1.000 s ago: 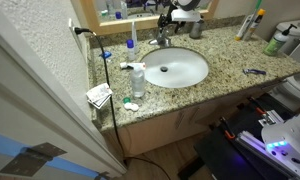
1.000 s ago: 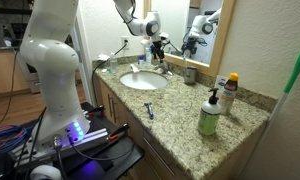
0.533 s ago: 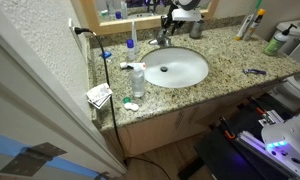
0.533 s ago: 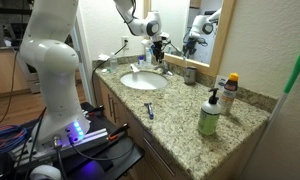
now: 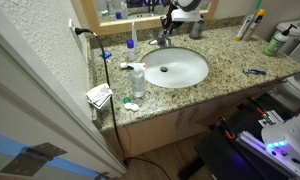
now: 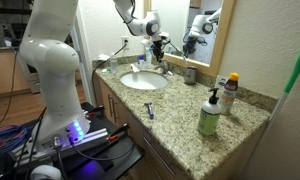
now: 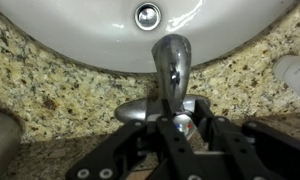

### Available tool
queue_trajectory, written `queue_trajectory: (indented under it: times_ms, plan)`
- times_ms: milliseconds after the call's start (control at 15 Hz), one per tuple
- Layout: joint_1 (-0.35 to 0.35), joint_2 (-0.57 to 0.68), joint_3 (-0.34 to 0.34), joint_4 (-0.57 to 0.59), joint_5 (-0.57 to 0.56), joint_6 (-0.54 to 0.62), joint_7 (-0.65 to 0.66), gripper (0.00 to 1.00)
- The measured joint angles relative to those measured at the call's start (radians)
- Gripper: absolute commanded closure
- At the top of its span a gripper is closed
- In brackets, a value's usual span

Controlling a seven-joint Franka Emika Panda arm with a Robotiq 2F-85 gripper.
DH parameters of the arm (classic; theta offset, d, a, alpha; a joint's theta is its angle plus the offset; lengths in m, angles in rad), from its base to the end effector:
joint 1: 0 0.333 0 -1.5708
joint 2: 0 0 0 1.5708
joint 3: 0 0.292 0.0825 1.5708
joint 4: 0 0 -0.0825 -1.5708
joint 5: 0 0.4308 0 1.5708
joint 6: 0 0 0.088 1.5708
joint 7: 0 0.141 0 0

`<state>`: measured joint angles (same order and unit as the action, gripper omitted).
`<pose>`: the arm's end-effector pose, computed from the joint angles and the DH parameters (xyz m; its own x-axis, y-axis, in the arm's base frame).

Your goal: Open the tap

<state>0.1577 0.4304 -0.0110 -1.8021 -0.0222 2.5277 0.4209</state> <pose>0.7049 0.1043 0.2550 0.9266 -0.2571 0.2744 -0.2388 -0.9660 -0.0986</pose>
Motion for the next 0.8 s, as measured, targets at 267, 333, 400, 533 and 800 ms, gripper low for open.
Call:
queue_trajectory:
  times_ms: [267,333,400,533,800]
  plan:
    - [0.051,-0.007,-0.05,0.001,-0.144,-0.003,0.045,0.93]
    - [0.064,-0.009,-0.066,0.005,-0.185,-0.002,0.056,0.93]
    - [0.076,-0.009,-0.08,0.011,-0.221,-0.001,0.065,0.93]
    - [0.094,-0.008,-0.097,0.013,-0.277,-0.001,0.083,0.93]
    - [0.114,-0.007,-0.112,0.01,-0.342,0.001,0.109,0.93]
